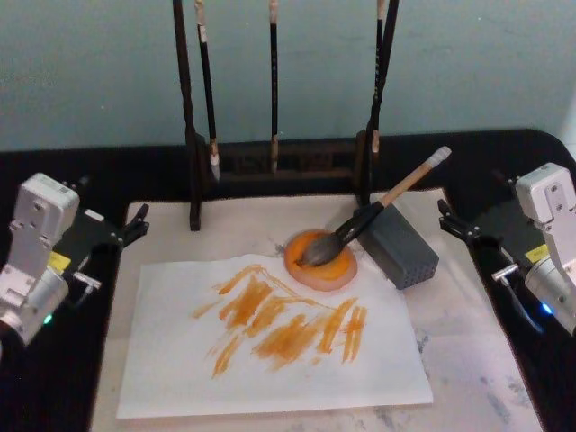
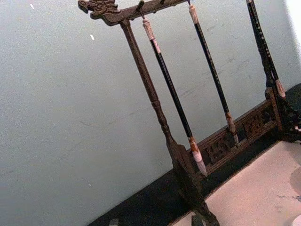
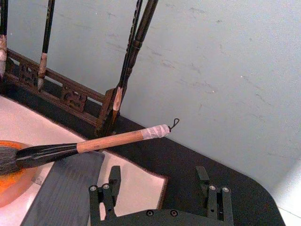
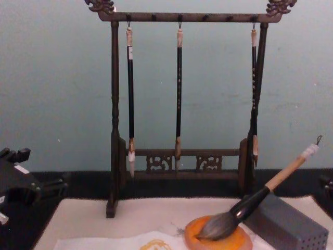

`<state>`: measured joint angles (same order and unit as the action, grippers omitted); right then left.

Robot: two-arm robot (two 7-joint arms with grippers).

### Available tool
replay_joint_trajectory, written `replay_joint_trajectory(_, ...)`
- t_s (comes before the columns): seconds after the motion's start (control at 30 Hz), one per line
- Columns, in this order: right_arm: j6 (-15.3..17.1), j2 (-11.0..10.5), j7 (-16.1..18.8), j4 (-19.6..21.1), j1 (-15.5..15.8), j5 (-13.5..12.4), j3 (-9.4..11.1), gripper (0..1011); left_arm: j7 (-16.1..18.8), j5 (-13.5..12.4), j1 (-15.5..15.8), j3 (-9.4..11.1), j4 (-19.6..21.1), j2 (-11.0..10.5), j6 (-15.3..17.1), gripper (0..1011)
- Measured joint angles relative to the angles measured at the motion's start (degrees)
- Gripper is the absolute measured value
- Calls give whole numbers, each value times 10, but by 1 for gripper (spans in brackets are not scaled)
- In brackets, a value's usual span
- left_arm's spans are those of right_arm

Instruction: Pick up the brush from the inkstone, write on the paper, then place the brush back to its original position.

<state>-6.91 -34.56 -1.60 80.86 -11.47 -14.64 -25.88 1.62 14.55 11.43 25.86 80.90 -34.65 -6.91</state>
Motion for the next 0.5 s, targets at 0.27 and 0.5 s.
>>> replay_joint_trajectory(0.27, 0, 0, 0, 0, 0, 0, 0, 1000, 0, 0, 0, 0, 0, 0, 0, 1001)
replay_joint_trajectory(0.5, 0, -1, 0, 0, 0, 1, 0, 1000, 0, 0, 0, 0, 0, 0, 0, 1001)
